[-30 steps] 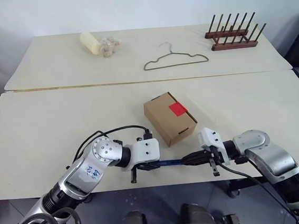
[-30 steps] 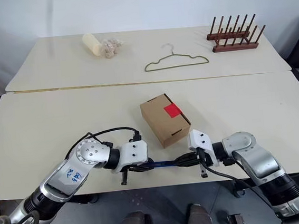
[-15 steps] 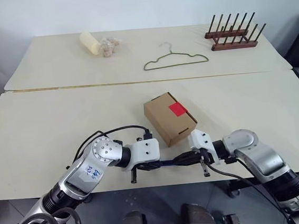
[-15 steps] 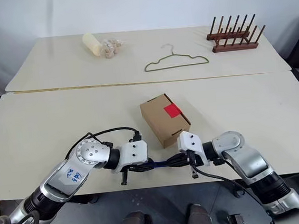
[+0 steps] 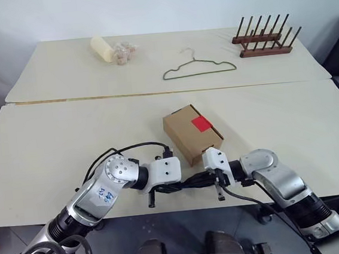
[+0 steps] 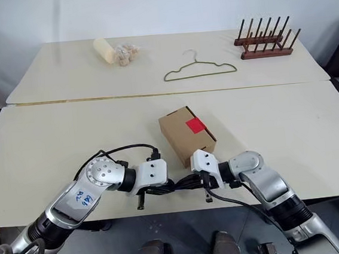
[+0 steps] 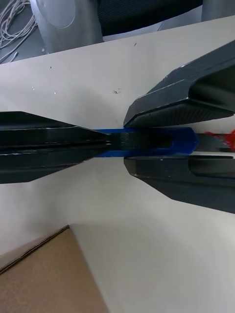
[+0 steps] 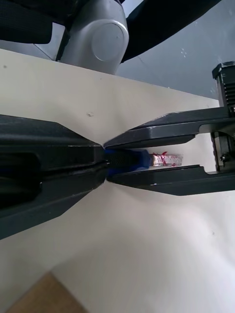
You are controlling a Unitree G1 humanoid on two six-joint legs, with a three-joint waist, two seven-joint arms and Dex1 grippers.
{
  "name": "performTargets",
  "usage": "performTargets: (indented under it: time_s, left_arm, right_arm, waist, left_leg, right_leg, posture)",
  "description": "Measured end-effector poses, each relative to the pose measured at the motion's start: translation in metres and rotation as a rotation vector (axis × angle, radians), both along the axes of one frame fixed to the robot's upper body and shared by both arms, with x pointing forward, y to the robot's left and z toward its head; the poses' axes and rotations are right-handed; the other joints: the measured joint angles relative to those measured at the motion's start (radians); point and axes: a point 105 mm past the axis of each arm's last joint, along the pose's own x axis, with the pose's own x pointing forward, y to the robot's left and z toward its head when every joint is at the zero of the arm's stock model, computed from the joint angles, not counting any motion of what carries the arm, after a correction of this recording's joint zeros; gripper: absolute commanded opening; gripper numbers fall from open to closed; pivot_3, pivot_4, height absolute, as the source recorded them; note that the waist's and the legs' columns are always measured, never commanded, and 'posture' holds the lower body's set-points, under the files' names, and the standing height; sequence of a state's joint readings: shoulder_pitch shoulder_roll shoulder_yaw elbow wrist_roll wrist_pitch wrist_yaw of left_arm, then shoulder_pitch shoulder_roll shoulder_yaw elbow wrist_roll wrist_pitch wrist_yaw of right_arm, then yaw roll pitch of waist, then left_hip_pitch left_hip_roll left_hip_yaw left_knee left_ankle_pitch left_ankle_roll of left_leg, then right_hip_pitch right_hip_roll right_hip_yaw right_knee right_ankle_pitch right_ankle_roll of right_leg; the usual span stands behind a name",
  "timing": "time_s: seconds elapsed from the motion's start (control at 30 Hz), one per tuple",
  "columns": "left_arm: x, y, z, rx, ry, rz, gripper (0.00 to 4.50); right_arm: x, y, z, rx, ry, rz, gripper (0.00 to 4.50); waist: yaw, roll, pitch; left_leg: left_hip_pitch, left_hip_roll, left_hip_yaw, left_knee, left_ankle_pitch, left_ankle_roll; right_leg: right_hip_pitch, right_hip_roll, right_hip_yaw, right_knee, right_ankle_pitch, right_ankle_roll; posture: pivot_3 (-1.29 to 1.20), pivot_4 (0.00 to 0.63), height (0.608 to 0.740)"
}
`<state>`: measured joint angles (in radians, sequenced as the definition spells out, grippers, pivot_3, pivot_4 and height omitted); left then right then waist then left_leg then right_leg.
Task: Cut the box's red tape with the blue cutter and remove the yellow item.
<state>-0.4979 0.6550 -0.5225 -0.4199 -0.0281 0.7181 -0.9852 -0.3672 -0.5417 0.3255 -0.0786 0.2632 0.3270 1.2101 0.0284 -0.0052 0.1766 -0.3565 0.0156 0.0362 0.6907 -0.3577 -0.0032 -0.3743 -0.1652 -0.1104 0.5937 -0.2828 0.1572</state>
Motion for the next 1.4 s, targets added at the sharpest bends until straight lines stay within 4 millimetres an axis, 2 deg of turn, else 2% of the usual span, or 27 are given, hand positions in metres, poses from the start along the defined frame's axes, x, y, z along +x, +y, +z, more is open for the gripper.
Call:
performTargets:
  time_s: [0.07, 0.13, 0.17, 0.27, 0.37, 0.53, 0.6, 0.67, 0.8, 0.9, 1.03, 1.13, 1.4]
  left_arm:
    - [0.000, -0.001, 0.001, -0.010, -0.004, -0.001, 0.45]
    - [0.000, 0.000, 0.002, -0.029, -0.012, 0.002, 0.45]
    - [0.000, 0.001, 0.002, -0.045, -0.017, 0.001, 0.45]
    - [-0.004, 0.006, 0.001, -0.119, -0.077, -0.039, 0.45]
    - [-0.002, 0.013, 0.011, -0.180, -0.191, -0.067, 0.45]
    - [-0.003, 0.016, 0.034, -0.269, -0.389, -0.127, 0.45]
    - [-0.004, 0.013, 0.039, -0.305, -0.431, -0.134, 0.45]
    - [-0.003, 0.012, 0.040, -0.321, -0.455, -0.131, 0.45]
    - [0.003, 0.006, 0.043, -0.355, -0.490, -0.121, 0.45]
    - [0.004, -0.002, 0.051, -0.378, -0.524, -0.141, 0.45]
    - [0.003, -0.006, 0.050, -0.380, -0.522, -0.153, 0.45]
    - [0.003, -0.008, 0.048, -0.379, -0.516, -0.155, 0.45]
    - [0.005, -0.007, 0.045, -0.362, -0.503, -0.138, 0.45]
  right_arm:
    - [-0.006, -0.004, 0.005, 0.041, 0.083, -0.008, 0.06]
    - [-0.012, -0.014, 0.020, 0.099, 0.159, -0.029, 0.06]
    - [-0.013, -0.022, 0.031, 0.114, 0.181, -0.046, 0.06]
    - [-0.018, -0.062, 0.066, 0.129, 0.273, -0.145, 0.64]
    - [-0.024, -0.085, 0.093, 0.149, 0.360, -0.252, 1.56]
    - [-0.027, -0.096, 0.121, 0.102, 0.561, -0.407, 3.14]
    - [-0.029, -0.094, 0.120, 0.086, 0.591, -0.431, 3.84]
    - [-0.028, -0.088, 0.110, 0.095, 0.632, -0.452, 4.47]
    - [-0.025, -0.073, 0.086, 0.078, 0.683, -0.505, 4.47]
    - [-0.016, -0.064, 0.080, 0.093, 0.685, -0.567, 4.47]
    - [-0.009, -0.056, 0.075, 0.111, 0.703, -0.622, 4.47]
    - [-0.004, -0.053, 0.075, 0.130, 0.709, -0.655, 3.87]
    - [-0.008, -0.047, 0.076, 0.131, 0.746, -0.629, 1.21]
  waist:
    - [0.003, 0.001, 0.001]
    - [0.004, 0.002, 0.002]
    - [0.003, 0.003, 0.002]
    - [0.001, 0.005, 0.003]
    - [0.000, 0.006, 0.004]
    - [-0.004, 0.008, 0.005]
    - [0.001, 0.008, 0.005]
    - [0.005, 0.008, 0.005]
    - [0.009, 0.008, 0.006]
    - [0.008, 0.008, 0.006]
    - [0.002, 0.008, 0.006]
    - [0.000, 0.008, 0.006]
    - [-0.001, 0.008, 0.006]
  left_leg:
    - [-0.002, 0.000, -0.001, 0.000, 0.000, 0.000]
    - [-0.003, 0.000, -0.001, 0.000, -0.001, 0.001]
    - [-0.004, 0.000, -0.001, 0.000, -0.001, 0.001]
    - [-0.006, 0.000, -0.003, 0.000, -0.002, 0.001]
    - [-0.010, 0.002, -0.004, 0.000, -0.003, 0.000]
    - [-0.013, 0.002, -0.002, 0.001, -0.003, 0.000]
    - [-0.014, 0.002, -0.002, 0.001, -0.003, -0.001]
    - [-0.015, 0.001, -0.002, 0.001, -0.003, 0.000]
    - [-0.019, 0.000, 0.000, 0.003, -0.003, 0.001]
    - [-0.020, 0.000, 0.001, 0.003, -0.003, 0.001]
    - [-0.020, 0.001, 0.001, 0.003, -0.003, 0.001]
    - [-0.020, 0.001, 0.001, 0.003, -0.003, 0.001]
    - [-0.020, 0.001, 0.001, 0.003, -0.003, 0.001]
  right_leg:
    - [0.000, 0.000, 0.000, -0.001, 0.000, 0.000]
    - [-0.001, 0.000, 0.000, -0.002, 0.000, 0.000]
    - [-0.002, 0.000, 0.000, -0.003, 0.000, 0.001]
    - [-0.003, 0.000, -0.002, -0.004, 0.001, 0.001]
    - [-0.006, 0.000, -0.006, -0.004, 0.001, 0.001]
    - [-0.010, -0.001, -0.005, -0.003, 0.001, 0.000]
    - [-0.010, 0.000, -0.007, -0.003, 0.001, 0.000]
    - [-0.011, -0.001, -0.006, -0.003, 0.002, 0.001]
    - [-0.016, -0.001, -0.005, -0.002, 0.003, 0.004]
    - [-0.017, -0.001, -0.005, -0.002, 0.003, 0.004]
    - [-0.017, 0.000, -0.005, -0.002, 0.003, 0.004]
    - [-0.017, -0.001, -0.005, -0.002, 0.003, 0.004]
    - [-0.017, 0.000, -0.005, -0.002, 0.003, 0.004]
  posture:
    - [0.00, 0.150, 0.740]
    - [0.00, 0.150, 0.740]
    - [0.00, 0.150, 0.740]
    - [0.00, 0.150, 0.740]
    - [0.00, 0.150, 0.740]
    - [0.00, 0.150, 0.740]
    - [0.00, 0.150, 0.740]
    - [0.00, 0.150, 0.740]
    - [0.00, 0.150, 0.740]
    - [0.00, 0.150, 0.740]
    - [0.00, 0.150, 0.740]
    - [0.00, 0.150, 0.740]
    - [0.00, 0.150, 0.740]
